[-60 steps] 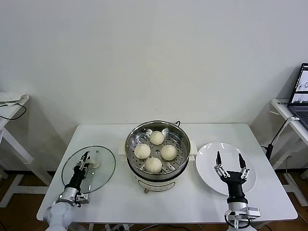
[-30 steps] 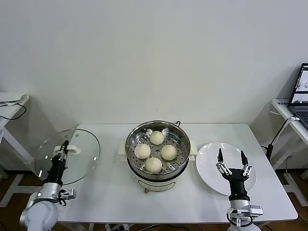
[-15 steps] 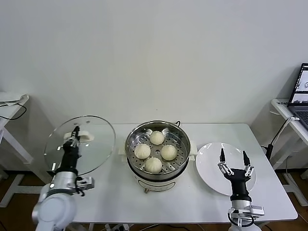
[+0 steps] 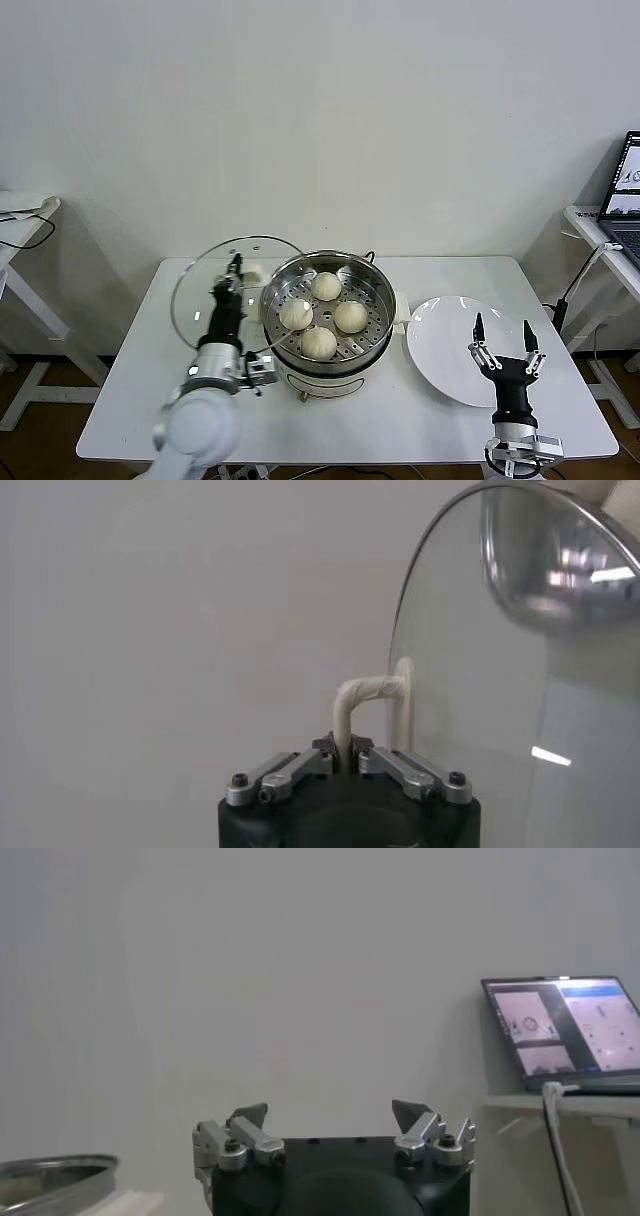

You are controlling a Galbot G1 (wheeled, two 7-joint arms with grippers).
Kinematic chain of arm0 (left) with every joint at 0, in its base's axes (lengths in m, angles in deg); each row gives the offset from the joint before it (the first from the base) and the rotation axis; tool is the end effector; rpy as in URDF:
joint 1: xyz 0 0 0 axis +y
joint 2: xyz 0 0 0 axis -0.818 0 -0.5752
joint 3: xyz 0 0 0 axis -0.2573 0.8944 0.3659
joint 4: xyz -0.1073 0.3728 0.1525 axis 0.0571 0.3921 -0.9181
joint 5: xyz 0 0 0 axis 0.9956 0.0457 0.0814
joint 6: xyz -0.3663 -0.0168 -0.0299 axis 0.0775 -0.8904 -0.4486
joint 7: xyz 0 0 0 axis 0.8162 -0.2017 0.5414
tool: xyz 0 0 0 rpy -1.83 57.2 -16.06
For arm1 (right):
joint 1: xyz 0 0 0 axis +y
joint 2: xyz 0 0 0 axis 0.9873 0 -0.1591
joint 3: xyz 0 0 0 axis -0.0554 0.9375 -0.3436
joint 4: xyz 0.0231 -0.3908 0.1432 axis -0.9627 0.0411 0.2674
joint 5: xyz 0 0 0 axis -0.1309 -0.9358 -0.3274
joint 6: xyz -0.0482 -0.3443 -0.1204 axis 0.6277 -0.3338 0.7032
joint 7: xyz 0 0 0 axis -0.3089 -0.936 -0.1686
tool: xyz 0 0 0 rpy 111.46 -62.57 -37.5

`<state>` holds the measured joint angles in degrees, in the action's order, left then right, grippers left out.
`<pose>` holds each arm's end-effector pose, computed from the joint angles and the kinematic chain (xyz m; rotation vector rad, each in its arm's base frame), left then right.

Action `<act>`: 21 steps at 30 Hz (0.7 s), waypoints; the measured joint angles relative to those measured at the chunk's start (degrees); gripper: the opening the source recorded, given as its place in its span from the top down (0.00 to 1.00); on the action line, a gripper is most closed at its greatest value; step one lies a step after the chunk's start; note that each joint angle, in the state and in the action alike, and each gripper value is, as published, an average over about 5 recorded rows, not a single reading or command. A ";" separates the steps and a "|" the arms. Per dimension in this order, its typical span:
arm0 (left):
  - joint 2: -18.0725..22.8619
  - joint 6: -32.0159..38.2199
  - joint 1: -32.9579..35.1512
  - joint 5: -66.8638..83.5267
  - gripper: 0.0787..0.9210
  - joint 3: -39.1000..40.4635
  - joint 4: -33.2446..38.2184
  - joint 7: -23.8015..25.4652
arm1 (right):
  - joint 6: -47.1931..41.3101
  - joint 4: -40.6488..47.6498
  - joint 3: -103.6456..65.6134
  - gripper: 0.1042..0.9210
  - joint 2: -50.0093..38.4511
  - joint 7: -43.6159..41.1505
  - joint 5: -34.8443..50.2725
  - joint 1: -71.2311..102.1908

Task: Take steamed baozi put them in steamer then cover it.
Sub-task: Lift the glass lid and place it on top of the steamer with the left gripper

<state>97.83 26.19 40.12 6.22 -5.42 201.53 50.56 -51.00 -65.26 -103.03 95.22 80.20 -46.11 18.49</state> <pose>0.2629 -0.0459 -0.2726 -0.0579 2.3061 2.1064 0.1749 -0.1195 -0.4239 0.2804 2.8724 0.0680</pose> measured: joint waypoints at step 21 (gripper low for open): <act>8.49 -3.79 -9.02 -11.10 0.87 13.54 -10.55 3.80 | 0.25 0.24 -2.50 0.12 2.14 0.32 -2.59 1.82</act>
<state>106.32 22.40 31.11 -4.89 8.12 190.98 54.37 -50.75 -65.02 -105.53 97.36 80.53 -48.69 20.31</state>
